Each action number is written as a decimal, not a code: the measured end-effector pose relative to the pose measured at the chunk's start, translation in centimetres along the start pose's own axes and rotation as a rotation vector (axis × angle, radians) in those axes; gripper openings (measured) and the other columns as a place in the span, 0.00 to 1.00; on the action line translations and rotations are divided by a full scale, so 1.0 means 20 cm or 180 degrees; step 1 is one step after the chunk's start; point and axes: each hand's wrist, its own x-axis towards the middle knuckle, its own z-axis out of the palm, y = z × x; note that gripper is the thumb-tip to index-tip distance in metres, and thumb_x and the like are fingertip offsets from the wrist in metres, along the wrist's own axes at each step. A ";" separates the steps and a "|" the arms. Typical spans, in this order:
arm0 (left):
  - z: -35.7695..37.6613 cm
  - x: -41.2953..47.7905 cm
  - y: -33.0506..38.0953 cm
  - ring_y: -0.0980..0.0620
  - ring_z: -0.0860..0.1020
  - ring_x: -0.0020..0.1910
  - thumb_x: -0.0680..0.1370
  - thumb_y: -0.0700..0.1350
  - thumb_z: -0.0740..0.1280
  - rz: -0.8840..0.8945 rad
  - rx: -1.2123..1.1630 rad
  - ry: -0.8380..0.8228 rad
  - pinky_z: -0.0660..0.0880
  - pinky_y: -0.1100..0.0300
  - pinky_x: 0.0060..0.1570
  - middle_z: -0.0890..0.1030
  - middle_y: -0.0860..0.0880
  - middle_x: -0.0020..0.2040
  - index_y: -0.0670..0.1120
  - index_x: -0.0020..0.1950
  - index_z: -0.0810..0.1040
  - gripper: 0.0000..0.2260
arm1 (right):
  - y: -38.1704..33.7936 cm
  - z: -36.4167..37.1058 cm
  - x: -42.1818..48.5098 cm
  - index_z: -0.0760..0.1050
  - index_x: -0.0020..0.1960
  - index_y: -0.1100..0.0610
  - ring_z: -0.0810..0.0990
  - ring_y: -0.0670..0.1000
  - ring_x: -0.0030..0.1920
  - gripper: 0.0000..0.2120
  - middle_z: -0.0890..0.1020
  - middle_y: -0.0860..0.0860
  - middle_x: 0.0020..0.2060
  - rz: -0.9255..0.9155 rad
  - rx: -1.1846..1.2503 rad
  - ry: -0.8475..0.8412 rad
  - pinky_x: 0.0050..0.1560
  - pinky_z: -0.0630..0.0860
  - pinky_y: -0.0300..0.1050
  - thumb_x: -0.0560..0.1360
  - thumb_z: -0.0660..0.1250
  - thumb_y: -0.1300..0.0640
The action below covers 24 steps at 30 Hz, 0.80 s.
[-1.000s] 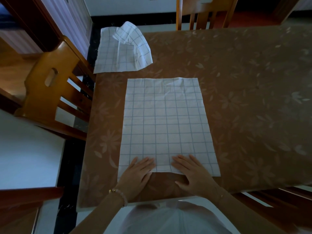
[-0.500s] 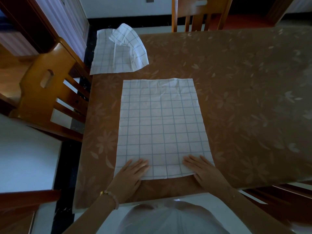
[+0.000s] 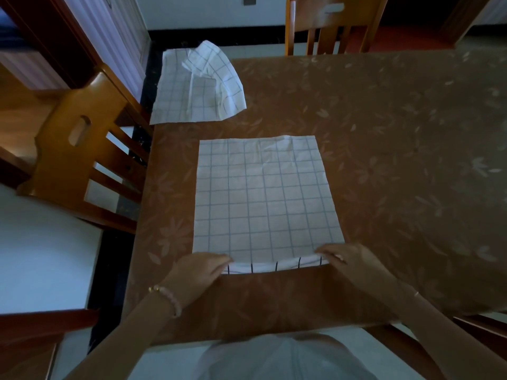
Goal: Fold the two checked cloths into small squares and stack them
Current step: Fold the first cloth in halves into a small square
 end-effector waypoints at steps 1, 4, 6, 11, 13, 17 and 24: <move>-0.06 0.04 0.00 0.52 0.79 0.52 0.77 0.58 0.52 -0.0001 -0.0020 0.0158 0.74 0.59 0.53 0.82 0.51 0.53 0.47 0.58 0.79 0.24 | -0.01 -0.04 0.05 0.81 0.54 0.53 0.80 0.39 0.47 0.09 0.83 0.42 0.48 0.0050 0.0095 0.0193 0.50 0.76 0.32 0.76 0.65 0.58; -0.23 0.18 -0.02 0.51 0.79 0.45 0.77 0.46 0.65 -0.0098 0.0133 0.0628 0.76 0.56 0.45 0.83 0.50 0.46 0.45 0.51 0.82 0.08 | -0.02 -0.17 0.24 0.82 0.48 0.55 0.80 0.42 0.42 0.05 0.82 0.43 0.42 0.0071 0.0023 0.0623 0.44 0.76 0.35 0.73 0.70 0.58; -0.32 0.29 -0.05 0.51 0.78 0.44 0.76 0.44 0.68 -0.0245 0.0235 0.0720 0.77 0.55 0.41 0.82 0.51 0.43 0.45 0.48 0.82 0.05 | -0.02 -0.24 0.37 0.82 0.47 0.57 0.80 0.43 0.42 0.04 0.83 0.46 0.41 0.0024 -0.0023 0.0762 0.44 0.75 0.36 0.72 0.71 0.59; -0.45 0.60 -0.16 0.53 0.77 0.43 0.77 0.46 0.66 -0.0595 0.0406 0.0810 0.73 0.59 0.41 0.82 0.52 0.43 0.46 0.48 0.82 0.06 | 0.03 -0.33 0.72 0.81 0.49 0.58 0.79 0.48 0.42 0.06 0.82 0.51 0.43 -0.0052 -0.0152 0.0788 0.44 0.76 0.42 0.75 0.67 0.60; -0.48 0.72 -0.21 0.52 0.77 0.44 0.77 0.46 0.65 -0.0708 0.0396 0.0921 0.72 0.59 0.41 0.82 0.52 0.44 0.47 0.49 0.81 0.06 | 0.06 -0.34 0.85 0.81 0.50 0.58 0.80 0.51 0.44 0.06 0.82 0.51 0.45 0.0002 -0.0183 0.0726 0.45 0.77 0.46 0.75 0.67 0.59; -0.49 0.94 -0.34 0.52 0.78 0.41 0.77 0.46 0.65 -0.0903 0.0504 0.0963 0.71 0.60 0.38 0.82 0.51 0.42 0.48 0.51 0.79 0.05 | 0.14 -0.36 1.10 0.79 0.52 0.55 0.81 0.50 0.45 0.07 0.83 0.49 0.45 0.0307 -0.0190 0.0643 0.42 0.74 0.40 0.76 0.66 0.56; -0.45 1.24 -0.54 0.51 0.77 0.34 0.74 0.42 0.69 -0.0755 0.0710 0.1069 0.74 0.56 0.38 0.81 0.52 0.36 0.47 0.42 0.81 0.02 | 0.27 -0.35 1.40 0.78 0.48 0.53 0.80 0.49 0.43 0.05 0.82 0.47 0.43 0.0596 -0.0343 0.0773 0.39 0.73 0.39 0.76 0.65 0.53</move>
